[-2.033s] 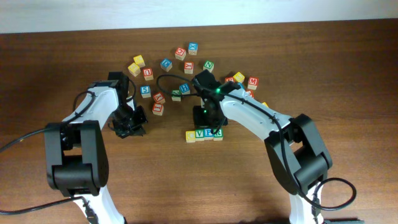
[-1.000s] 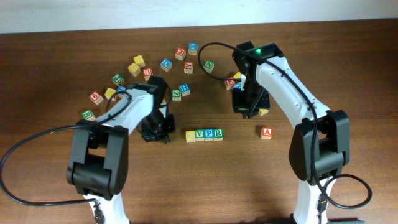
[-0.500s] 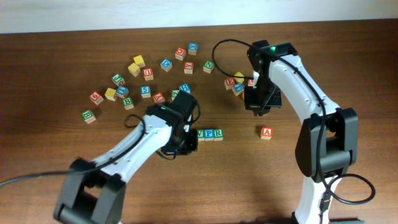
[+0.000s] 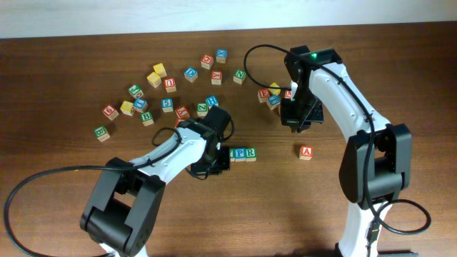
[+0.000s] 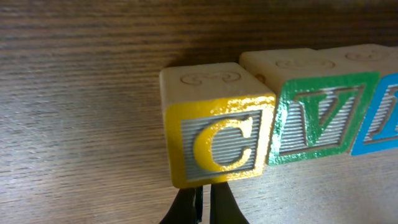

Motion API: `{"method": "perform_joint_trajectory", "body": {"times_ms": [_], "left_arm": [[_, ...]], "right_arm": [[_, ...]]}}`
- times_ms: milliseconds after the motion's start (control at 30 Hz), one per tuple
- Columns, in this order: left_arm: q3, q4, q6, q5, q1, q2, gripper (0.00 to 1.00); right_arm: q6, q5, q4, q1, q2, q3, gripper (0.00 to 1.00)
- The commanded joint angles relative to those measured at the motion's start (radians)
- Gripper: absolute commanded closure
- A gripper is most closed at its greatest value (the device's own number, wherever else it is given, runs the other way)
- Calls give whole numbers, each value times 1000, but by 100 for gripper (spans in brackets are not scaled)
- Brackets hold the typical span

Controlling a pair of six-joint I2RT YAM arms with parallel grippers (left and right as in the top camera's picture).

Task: Spell out CVPR

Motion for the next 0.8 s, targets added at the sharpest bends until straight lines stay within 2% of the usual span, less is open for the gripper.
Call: {"method": "perform_joint_trajectory", "body": {"times_ms": [0, 767], "left_arm": [[-2, 2, -10, -28, 0, 10, 100], [-2, 36, -9, -42, 1, 10, 100]], "right_arm": [[-8, 8, 0, 0, 1, -3, 96], [-8, 1, -1, 0, 1, -3, 96]]}}
